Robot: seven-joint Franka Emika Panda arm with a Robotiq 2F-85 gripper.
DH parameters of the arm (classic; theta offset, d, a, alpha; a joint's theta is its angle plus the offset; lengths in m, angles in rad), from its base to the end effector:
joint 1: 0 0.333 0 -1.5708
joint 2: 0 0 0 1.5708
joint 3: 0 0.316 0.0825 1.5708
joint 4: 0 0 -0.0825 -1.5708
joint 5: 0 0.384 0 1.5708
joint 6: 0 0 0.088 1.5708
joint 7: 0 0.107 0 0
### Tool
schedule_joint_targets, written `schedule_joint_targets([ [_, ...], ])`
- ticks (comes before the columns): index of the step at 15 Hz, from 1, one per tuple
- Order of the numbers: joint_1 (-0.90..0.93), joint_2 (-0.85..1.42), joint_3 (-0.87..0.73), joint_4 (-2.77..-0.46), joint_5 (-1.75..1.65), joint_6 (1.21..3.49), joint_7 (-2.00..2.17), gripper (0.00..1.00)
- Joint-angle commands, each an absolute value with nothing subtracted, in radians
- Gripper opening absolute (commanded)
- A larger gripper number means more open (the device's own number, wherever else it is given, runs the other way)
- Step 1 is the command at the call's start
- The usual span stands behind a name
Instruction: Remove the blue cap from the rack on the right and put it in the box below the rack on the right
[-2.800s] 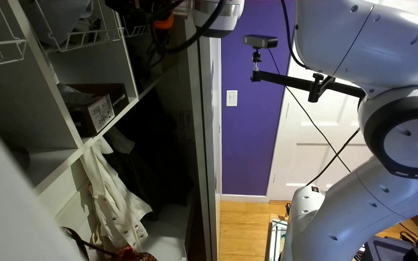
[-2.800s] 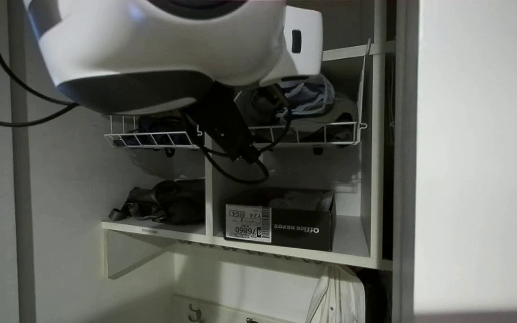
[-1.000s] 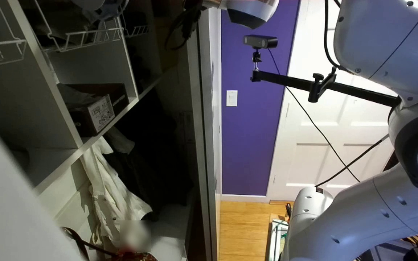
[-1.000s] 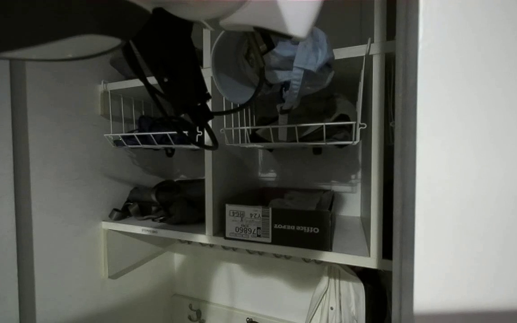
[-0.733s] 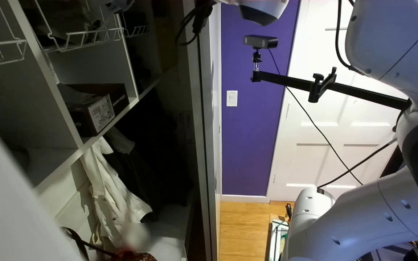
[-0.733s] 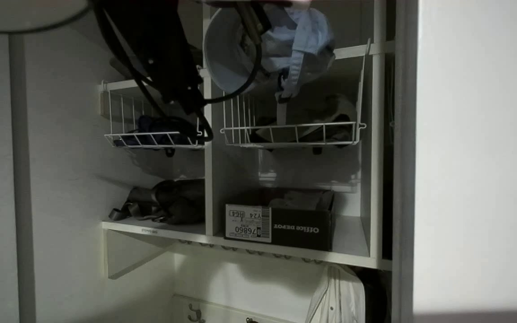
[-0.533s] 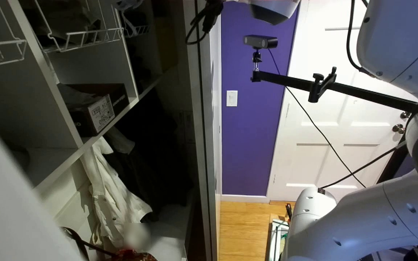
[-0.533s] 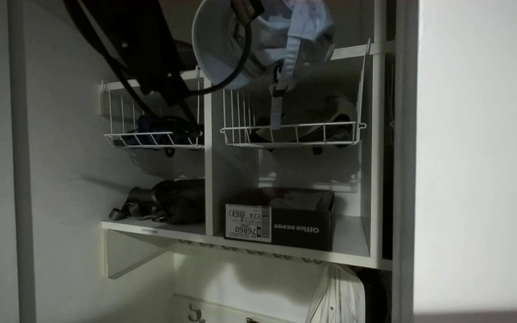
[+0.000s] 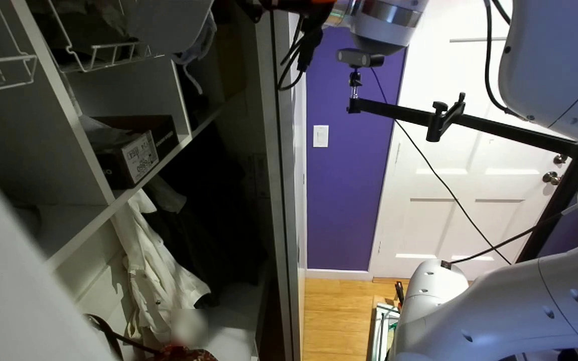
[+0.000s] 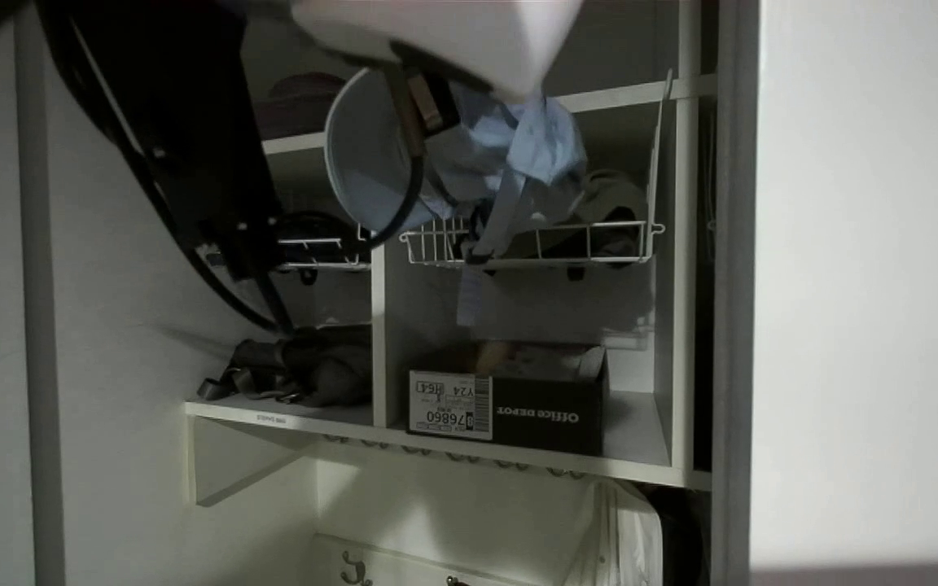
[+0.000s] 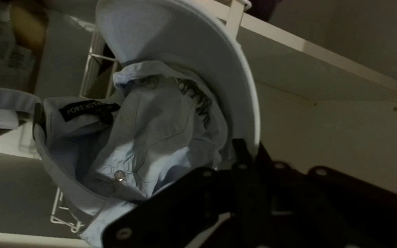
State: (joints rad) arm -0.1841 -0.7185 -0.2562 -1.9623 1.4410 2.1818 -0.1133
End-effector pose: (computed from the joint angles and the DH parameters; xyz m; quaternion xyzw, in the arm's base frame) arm 0.2856 -0.1691 0.8584 -0.5940 0.2068 -0.4870 0.6060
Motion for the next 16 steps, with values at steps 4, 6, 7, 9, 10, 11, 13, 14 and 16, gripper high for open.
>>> schedule_joint_targets([
  [4,-0.204,-0.735,-0.270,-2.082,1.412,2.074,-0.052,0.02],
  [6,-0.215,-0.733,-0.268,-2.105,1.410,2.059,-0.033,0.02],
  [7,-0.218,-0.731,-0.268,-2.108,1.408,2.052,-0.025,0.02],
  [9,-0.226,-0.729,-0.262,-2.114,1.408,2.052,0.002,0.02],
  [10,-0.230,-0.727,-0.258,-2.115,1.409,2.055,0.017,0.02],
  [11,-0.234,-0.727,-0.252,-2.119,1.415,2.065,0.030,0.02],
  [13,-0.240,-0.728,-0.241,-2.127,1.419,2.077,0.054,0.02],
  [14,-0.244,-0.730,-0.234,-2.129,1.419,2.082,0.060,0.02],
  [16,-0.251,-0.738,-0.215,-2.132,1.417,2.094,0.062,0.02],
])
